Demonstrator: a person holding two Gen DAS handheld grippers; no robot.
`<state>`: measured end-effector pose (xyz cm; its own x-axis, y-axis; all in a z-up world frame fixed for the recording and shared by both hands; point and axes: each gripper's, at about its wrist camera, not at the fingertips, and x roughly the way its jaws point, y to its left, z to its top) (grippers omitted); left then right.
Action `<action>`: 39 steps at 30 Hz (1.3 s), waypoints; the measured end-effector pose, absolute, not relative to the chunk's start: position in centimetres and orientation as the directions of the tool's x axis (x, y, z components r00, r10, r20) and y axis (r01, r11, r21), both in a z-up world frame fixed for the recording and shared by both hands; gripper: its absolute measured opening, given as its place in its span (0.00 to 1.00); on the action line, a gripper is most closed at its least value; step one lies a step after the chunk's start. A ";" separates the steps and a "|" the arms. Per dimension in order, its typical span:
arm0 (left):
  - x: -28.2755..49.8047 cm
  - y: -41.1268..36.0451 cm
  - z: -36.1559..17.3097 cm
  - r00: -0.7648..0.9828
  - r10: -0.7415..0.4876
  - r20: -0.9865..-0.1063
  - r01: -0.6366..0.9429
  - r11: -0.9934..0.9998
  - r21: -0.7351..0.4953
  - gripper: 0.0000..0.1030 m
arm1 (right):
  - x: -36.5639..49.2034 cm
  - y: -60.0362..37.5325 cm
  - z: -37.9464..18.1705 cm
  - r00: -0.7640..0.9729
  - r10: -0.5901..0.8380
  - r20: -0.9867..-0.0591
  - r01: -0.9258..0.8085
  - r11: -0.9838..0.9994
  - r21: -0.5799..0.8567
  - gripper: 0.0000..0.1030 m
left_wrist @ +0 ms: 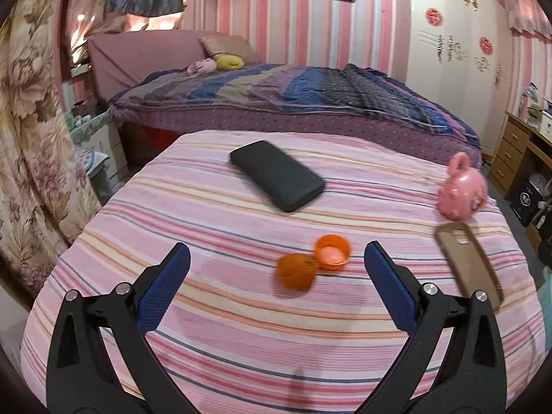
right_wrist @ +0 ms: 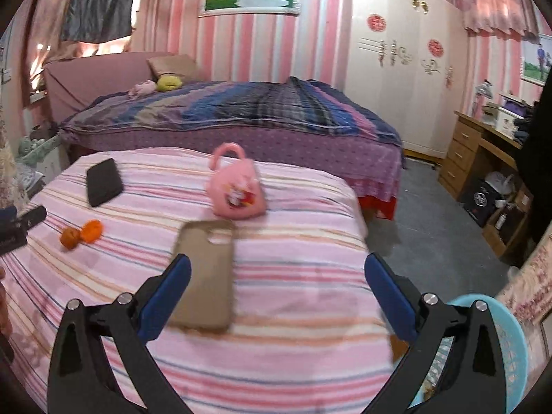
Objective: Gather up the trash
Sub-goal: 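Move both open tools back over the bed toward the orange peel and cap, then grasp the orange peel with the left tool and lift it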
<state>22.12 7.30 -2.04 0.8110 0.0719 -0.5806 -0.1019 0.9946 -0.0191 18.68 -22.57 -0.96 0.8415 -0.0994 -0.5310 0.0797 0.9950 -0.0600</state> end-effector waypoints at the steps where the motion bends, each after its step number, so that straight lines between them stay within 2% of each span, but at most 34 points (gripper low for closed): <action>1: 22.3 7.8 -2.2 0.806 0.080 -0.586 -0.112 0.993 -0.019 0.95 | 19.2 -22.0 -1.0 0.842 -0.094 -0.532 0.070 0.995 -0.064 0.95; 12: 23.6 10.0 -5.2 0.740 0.087 -0.667 -0.138 0.990 -0.023 0.95 | 22.8 -18.2 -3.3 0.793 -0.044 -0.608 0.000 0.997 -0.072 0.95; 20: 25.7 9.3 -7.7 0.673 0.011 -0.740 -0.083 0.995 -0.061 0.95 | 23.6 -18.4 -5.3 0.767 -0.086 -0.636 0.025 0.994 -0.105 0.95; 25: 27.0 8.5 -8.0 0.658 -0.046 -0.751 -0.047 0.994 -0.102 0.93 | 24.1 -20.0 -5.5 0.754 -0.045 -0.656 0.037 0.999 -0.026 0.95; 29: 27.5 7.6 -8.4 0.646 -0.077 -0.760 -0.006 0.994 -0.106 0.64 | 24.5 -20.8 -5.7 0.752 -0.035 -0.658 0.043 0.999 -0.004 0.96; 31: 27.5 7.2 -8.2 0.653 -0.089 -0.752 0.014 0.994 -0.105 0.54 | 24.7 -20.8 -5.7 0.753 -0.022 -0.657 0.030 1.000 0.000 0.96; 33: 27.5 6.9 -8.2 0.655 -0.103 -0.748 0.030 0.993 -0.110 0.34 | 24.8 -20.5 -5.8 0.753 -0.022 -0.657 0.021 1.000 -0.009 0.96; 35: 27.3 6.7 -8.1 0.658 -0.106 -0.746 0.036 0.993 -0.109 0.33 | 25.0 -19.7 -6.0 0.739 -0.049 -0.672 0.018 0.998 -0.052 0.96; 37: 27.1 6.8 -8.0 0.660 -0.109 -0.743 0.044 0.993 -0.106 0.28 | 25.0 -19.1 -6.0 0.742 -0.046 -0.669 0.010 0.998 -0.057 0.96; 39: 26.7 7.0 -7.7 0.668 -0.091 -0.739 0.042 0.996 -0.084 0.28 | 24.9 -18.6 -6.1 0.742 -0.014 -0.670 -0.012 0.999 -0.035 0.96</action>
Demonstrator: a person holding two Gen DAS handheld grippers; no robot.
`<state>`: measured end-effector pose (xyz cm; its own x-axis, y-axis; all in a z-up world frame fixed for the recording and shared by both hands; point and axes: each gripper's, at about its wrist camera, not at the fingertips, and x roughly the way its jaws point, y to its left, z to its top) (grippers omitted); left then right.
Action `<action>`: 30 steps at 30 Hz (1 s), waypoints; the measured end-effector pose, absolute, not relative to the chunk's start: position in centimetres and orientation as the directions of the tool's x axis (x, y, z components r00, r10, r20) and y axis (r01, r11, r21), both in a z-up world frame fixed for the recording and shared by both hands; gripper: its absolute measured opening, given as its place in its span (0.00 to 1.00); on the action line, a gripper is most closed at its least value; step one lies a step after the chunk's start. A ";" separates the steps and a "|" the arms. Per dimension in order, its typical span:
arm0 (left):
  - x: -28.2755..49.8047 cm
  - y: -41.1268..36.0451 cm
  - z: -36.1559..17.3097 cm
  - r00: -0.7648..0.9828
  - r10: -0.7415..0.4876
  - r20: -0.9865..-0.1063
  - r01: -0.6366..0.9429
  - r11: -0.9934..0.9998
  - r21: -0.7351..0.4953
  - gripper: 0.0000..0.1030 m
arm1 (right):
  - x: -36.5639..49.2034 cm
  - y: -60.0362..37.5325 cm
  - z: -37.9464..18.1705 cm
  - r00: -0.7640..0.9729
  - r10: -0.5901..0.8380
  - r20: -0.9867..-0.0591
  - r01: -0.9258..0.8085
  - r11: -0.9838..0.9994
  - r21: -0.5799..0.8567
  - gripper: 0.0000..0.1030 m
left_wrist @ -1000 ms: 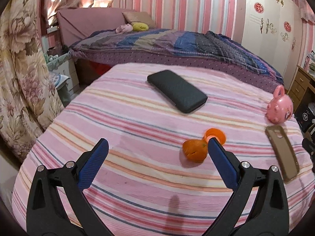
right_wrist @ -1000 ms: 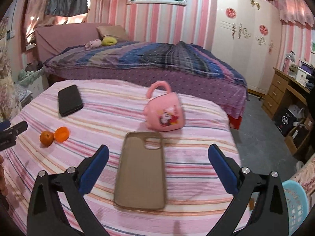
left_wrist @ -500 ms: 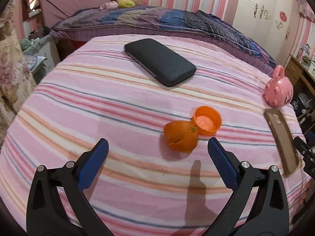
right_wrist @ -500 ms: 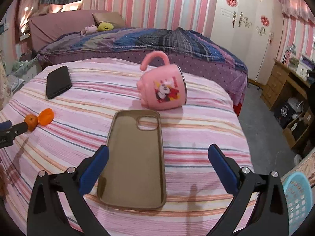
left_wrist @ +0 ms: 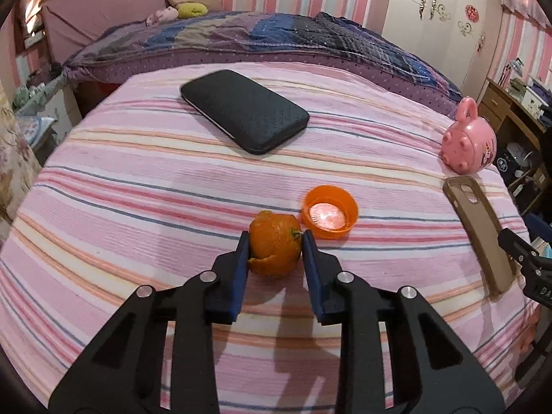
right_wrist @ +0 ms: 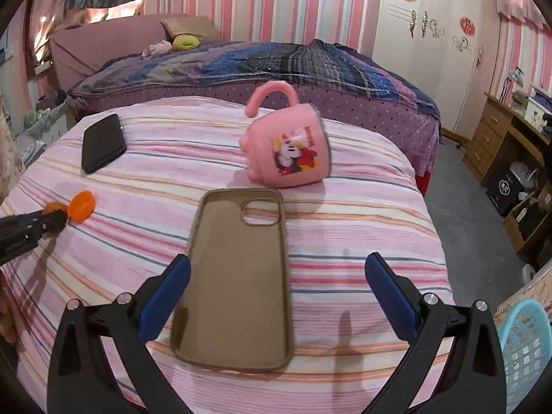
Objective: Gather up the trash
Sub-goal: 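Grasp the orange peel with the left tool and lift it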
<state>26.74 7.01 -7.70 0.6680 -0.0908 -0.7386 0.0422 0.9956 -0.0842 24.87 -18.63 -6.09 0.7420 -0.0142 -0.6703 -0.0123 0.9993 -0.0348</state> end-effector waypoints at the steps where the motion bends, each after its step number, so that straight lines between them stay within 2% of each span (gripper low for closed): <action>1: 26.5 7.3 -7.5 0.674 -0.081 -0.734 0.038 0.996 -0.075 0.28 | 24.8 -18.3 -6.1 0.743 0.011 -0.669 -0.030 0.999 -0.017 0.96; 12: 24.7 14.1 -4.7 0.736 0.015 -0.677 -0.073 0.996 -0.057 0.28 | 25.7 -11.7 -6.2 0.742 0.110 -0.661 -0.143 0.990 0.003 0.96; 17: 24.6 16.2 -5.0 0.726 0.067 -0.685 -0.106 0.994 -0.015 0.28 | 27.3 -6.5 -6.1 0.726 0.154 -0.670 -0.217 0.976 -0.010 0.96; 25: 24.5 21.0 -5.5 0.694 0.104 -0.712 -0.206 0.977 -0.058 0.28 | 29.6 -1.4 -7.1 0.682 0.160 -0.714 -0.297 0.952 -0.070 0.94; 26: 24.4 21.4 -5.5 0.694 0.104 -0.713 -0.212 0.975 -0.064 0.28 | 29.8 -0.7 -7.4 0.669 0.164 -0.724 -0.309 0.948 -0.071 0.91; 30: 24.1 22.5 -5.3 0.692 0.118 -0.712 -0.239 0.969 -0.071 0.28 | 30.4 0.1 -7.8 0.629 0.189 -0.754 -0.351 0.934 -0.059 0.62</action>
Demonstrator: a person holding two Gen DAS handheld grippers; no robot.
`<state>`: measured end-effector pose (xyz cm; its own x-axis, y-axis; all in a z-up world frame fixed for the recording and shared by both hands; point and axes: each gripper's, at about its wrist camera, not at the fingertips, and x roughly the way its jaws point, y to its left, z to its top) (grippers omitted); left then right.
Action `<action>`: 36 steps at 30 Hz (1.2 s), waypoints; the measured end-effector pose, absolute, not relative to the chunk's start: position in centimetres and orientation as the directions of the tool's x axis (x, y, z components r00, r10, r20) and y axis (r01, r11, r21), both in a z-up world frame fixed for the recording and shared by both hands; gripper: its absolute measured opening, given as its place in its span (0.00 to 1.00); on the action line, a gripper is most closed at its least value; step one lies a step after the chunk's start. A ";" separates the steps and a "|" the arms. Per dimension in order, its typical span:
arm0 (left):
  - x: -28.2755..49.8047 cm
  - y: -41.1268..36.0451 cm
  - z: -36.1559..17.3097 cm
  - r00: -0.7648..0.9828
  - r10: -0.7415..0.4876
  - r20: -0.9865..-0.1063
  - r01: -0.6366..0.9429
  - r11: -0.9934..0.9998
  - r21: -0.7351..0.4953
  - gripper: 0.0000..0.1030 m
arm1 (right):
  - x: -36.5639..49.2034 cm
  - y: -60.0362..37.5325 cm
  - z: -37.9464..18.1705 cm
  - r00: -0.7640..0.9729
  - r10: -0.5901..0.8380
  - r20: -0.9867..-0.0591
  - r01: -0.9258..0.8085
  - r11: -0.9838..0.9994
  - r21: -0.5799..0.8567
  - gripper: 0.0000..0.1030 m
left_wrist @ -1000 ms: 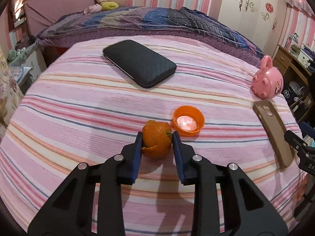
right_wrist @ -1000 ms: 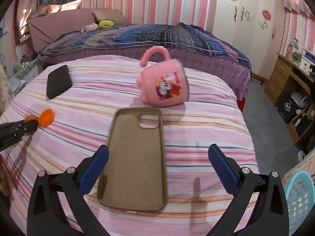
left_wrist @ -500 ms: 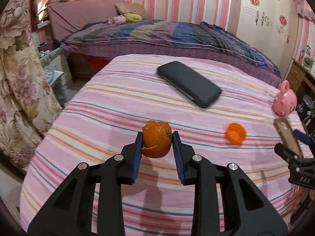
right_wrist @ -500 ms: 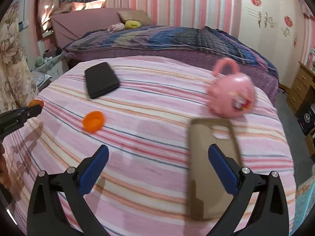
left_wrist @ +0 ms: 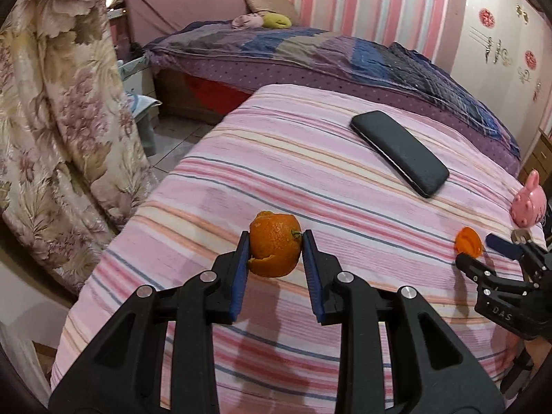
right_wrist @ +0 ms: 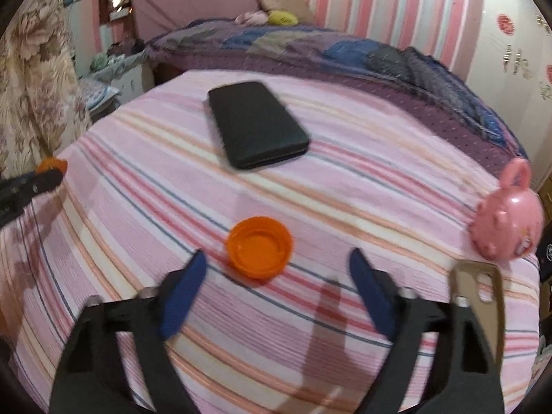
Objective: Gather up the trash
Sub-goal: 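Grasp the orange peel with the left tool and lift it, then grasp the orange plastic cap with the right tool while the left tool holds the peel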
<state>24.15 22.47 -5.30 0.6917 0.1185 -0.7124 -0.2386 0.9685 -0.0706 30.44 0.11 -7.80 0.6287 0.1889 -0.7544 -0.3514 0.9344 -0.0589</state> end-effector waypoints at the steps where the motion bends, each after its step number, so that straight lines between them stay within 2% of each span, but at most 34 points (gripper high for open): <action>1: 24.1 22.5 -5.2 0.689 0.124 -0.714 -0.244 0.967 -0.067 0.28 | 30.4 0.2 -7.8 0.626 0.203 -0.753 -0.362 0.931 -0.049 0.57; 2: 24.2 22.5 -5.2 0.687 0.125 -0.716 -0.244 0.968 -0.066 0.28 | 30.6 0.3 -7.9 0.625 0.209 -0.752 -0.366 0.930 -0.046 0.53; 4: 24.1 22.1 -5.1 0.688 0.126 -0.715 -0.239 0.969 -0.060 0.28 | 30.6 0.3 -8.0 0.626 0.223 -0.747 -0.373 0.927 -0.036 0.39; 15: 23.0 19.5 -3.2 0.724 0.088 -0.685 -0.190 0.979 -0.075 0.28 | 26.6 -2.8 -6.0 0.711 0.193 -0.676 -0.314 0.948 -0.059 0.39; 26: 21.8 12.0 -1.9 0.750 -0.006 -0.661 -0.068 0.994 -0.087 0.28 | 19.6 -13.4 -2.8 0.771 0.060 -0.634 -0.156 0.983 -0.096 0.39; 30: 21.4 9.7 -2.1 0.741 -0.063 -0.668 -0.036 0.990 -0.134 0.28 | 17.3 -16.8 -2.7 0.778 0.007 -0.628 -0.095 0.990 -0.107 0.39; 36: 20.6 5.5 -3.0 0.729 -0.060 -0.682 -0.014 0.995 -0.102 0.28 | 14.8 -21.3 -3.4 0.786 -0.057 -0.615 -0.024 0.992 -0.123 0.39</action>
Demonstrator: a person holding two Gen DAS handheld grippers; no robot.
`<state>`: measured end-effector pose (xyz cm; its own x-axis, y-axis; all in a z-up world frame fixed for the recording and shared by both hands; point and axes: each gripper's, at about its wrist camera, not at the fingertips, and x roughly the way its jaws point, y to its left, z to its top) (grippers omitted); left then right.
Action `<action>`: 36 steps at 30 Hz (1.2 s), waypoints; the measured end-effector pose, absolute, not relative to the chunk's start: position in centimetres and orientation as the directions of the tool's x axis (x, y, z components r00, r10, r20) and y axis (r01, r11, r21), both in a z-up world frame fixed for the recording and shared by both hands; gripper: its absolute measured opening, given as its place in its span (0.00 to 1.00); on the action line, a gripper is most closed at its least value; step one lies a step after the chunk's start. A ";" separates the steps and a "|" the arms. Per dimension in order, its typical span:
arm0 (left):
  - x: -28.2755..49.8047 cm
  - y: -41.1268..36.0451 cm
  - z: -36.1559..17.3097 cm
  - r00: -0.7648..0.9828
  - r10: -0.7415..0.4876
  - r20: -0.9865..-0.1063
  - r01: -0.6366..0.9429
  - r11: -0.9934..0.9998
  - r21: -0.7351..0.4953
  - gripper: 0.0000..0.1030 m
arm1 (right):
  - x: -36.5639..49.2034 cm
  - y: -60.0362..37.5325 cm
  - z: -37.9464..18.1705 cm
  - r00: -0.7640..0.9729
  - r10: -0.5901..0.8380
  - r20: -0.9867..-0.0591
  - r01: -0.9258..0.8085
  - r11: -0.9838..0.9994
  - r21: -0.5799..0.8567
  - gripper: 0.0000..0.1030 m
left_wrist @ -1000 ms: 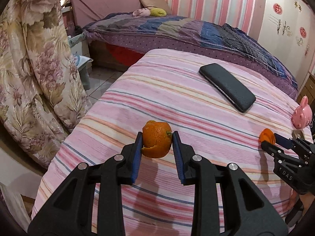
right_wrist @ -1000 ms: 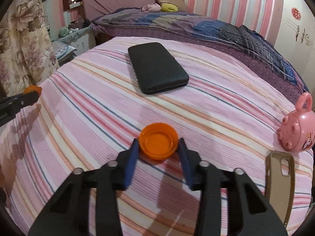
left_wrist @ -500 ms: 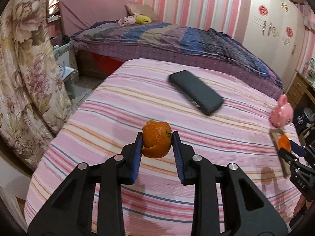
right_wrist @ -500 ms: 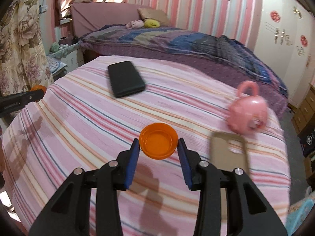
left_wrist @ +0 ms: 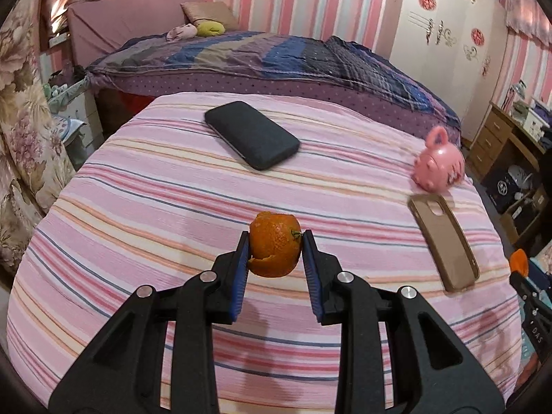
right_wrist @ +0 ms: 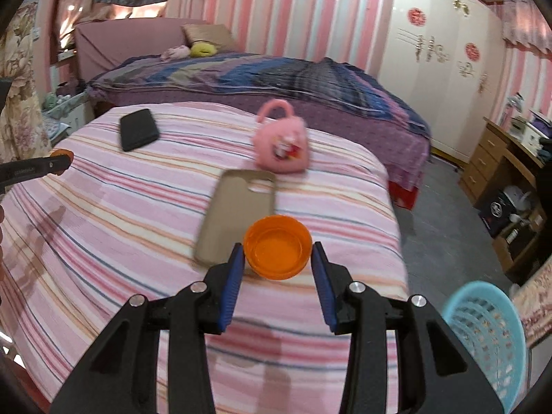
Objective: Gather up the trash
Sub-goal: 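Grasp the orange plastic cap with the right tool while the left tool holds the peel, then carry the orange peel and cap over the blue basket with both tools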
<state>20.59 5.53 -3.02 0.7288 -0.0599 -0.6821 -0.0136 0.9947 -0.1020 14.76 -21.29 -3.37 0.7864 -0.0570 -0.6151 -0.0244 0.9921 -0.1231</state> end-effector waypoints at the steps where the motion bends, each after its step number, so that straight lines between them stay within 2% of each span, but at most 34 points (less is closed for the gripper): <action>1: 20.6 5.1 -3.1 0.730 -0.058 -0.681 -0.009 0.995 -0.095 0.28 | 14.5 -21.9 -3.5 0.786 -0.058 -0.615 -0.020 0.993 -0.119 0.39; 6: 19.5 1.7 -3.1 0.745 -0.050 -0.665 0.037 0.999 -0.035 0.28 | 13.7 -25.6 -3.6 0.787 -0.066 -0.613 0.014 0.996 -0.089 0.39; 16: 17.4 -6.7 -2.5 0.773 -0.122 -0.623 0.167 0.986 0.014 0.28 | 10.4 -33.7 -3.2 0.790 -0.159 -0.592 0.136 0.987 -0.083 0.39; 23: 15.6 -14.1 -3.1 0.752 -0.242 -0.614 0.264 0.963 -0.056 0.28 | 8.1 -39.6 -3.6 0.772 -0.231 -0.593 0.208 0.972 -0.108 0.39; 36: 11.4 -29.3 -4.5 0.686 -0.423 -0.592 0.477 0.876 -0.072 0.28 | 4.6 -48.4 -5.5 0.742 -0.310 -0.594 0.342 0.938 -0.062 0.39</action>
